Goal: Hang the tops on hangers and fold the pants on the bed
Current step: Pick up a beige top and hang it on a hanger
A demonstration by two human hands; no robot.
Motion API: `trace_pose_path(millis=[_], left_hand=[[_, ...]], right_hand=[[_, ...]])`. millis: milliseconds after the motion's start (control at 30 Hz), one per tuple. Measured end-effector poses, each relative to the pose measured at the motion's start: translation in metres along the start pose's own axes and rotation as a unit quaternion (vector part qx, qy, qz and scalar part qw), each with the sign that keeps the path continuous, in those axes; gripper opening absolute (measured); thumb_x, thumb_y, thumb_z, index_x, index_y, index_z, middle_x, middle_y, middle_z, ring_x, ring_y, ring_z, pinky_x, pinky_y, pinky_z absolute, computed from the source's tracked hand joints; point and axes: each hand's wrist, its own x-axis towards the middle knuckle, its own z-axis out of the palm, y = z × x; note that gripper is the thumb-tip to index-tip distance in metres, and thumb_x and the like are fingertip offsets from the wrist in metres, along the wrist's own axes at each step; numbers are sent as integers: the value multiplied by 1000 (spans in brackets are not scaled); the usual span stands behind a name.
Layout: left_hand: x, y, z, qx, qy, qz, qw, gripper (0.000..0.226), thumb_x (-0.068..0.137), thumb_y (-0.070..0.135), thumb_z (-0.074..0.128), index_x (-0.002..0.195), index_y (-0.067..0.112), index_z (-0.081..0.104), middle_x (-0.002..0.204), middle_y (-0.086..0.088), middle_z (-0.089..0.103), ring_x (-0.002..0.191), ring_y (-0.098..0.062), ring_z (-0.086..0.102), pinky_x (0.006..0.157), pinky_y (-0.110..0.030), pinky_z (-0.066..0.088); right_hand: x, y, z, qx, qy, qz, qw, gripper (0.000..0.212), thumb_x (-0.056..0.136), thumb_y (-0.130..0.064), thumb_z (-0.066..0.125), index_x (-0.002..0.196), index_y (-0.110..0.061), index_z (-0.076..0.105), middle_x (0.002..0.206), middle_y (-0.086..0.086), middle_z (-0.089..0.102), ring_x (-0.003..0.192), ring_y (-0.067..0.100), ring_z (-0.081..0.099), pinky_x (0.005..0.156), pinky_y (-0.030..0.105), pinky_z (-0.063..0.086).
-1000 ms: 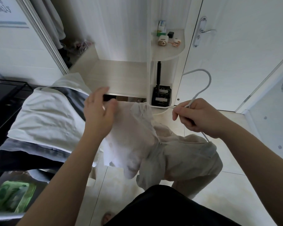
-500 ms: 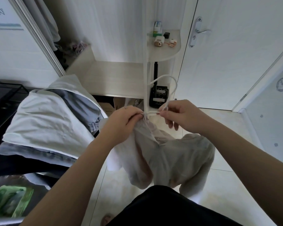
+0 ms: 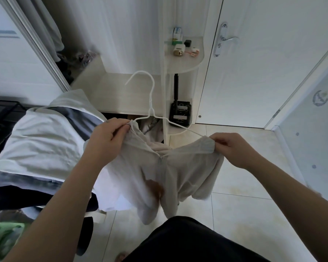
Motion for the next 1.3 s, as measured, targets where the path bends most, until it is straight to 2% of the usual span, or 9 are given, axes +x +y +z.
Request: trace_pose_path(millis=[167, 300, 533, 667, 733, 833, 1000, 1133, 1300], left_hand=[[2, 1, -3, 14, 10, 16, 1000, 17, 99, 6, 59, 108, 6, 73, 97, -2, 72, 90, -9, 60, 82, -4, 40], [4, 0, -3, 25, -9, 15, 1000, 18, 100, 10, 58, 109, 11, 74, 96, 1, 71, 91, -10, 60, 83, -14, 44], [10, -1, 14, 147, -118, -2, 982, 23, 103, 22, 53, 113, 19, 73, 94, -5, 67, 92, -27, 60, 82, -45, 50], [16, 7, 14, 81, -4, -26, 996, 21, 101, 15, 56, 112, 13, 73, 98, -4, 71, 94, -27, 62, 82, -38, 49], [22, 14, 3, 12, 48, -6, 999, 18, 100, 12, 58, 109, 9, 74, 101, 0, 72, 96, -19, 63, 86, -22, 45], [35, 27, -16, -62, 70, 30, 995, 18, 101, 13, 56, 107, 9, 72, 100, 2, 71, 93, -6, 62, 85, -8, 41], [65, 52, -28, -47, 32, 91, 994, 22, 101, 18, 55, 109, 9, 73, 97, -6, 71, 94, -18, 64, 86, -22, 48], [82, 64, -27, -30, 29, 125, 991, 27, 99, 20, 53, 111, 10, 74, 97, -6, 70, 97, -19, 62, 89, -20, 44], [92, 59, -26, -26, 54, 128, 990, 22, 100, 17, 53, 105, 13, 74, 95, 6, 67, 97, -25, 61, 91, -34, 45]], right_hand=[[1, -15, 4, 127, 38, 0, 991, 34, 100, -12, 57, 99, -37, 79, 103, -16, 76, 101, -2, 67, 81, 11, 49], [9, -22, 6, 144, 74, 15, 987, 36, 100, -12, 55, 91, -38, 78, 96, -12, 76, 92, -2, 66, 77, 11, 48], [23, -79, -7, 131, 182, -84, 971, 40, 98, -2, 49, 92, -34, 71, 88, 6, 71, 78, 19, 61, 74, 38, 51], [1, -117, -16, 113, 57, -221, 967, 34, 92, -20, 52, 102, -46, 71, 95, -16, 72, 91, -1, 66, 78, 12, 48], [0, -119, -28, 12, 26, -260, 965, 36, 92, -17, 53, 119, -36, 68, 121, -18, 68, 118, 6, 61, 97, 21, 47], [16, -116, -51, -212, 134, -201, 947, 47, 95, -29, 52, 142, -32, 49, 148, -10, 47, 139, 17, 38, 114, 43, 31], [37, -131, -60, -179, -13, -100, 979, 50, 91, -66, 31, 107, -32, 65, 87, -16, 67, 82, 5, 63, 74, 25, 51], [49, -138, -53, -133, 14, -143, 981, 28, 104, -42, 42, 87, -33, 63, 73, -14, 61, 65, 8, 57, 60, 26, 46], [59, -141, -52, -69, 34, -143, 987, 36, 103, -29, 49, 68, -23, 56, 60, -13, 54, 57, 3, 48, 57, 15, 37]])
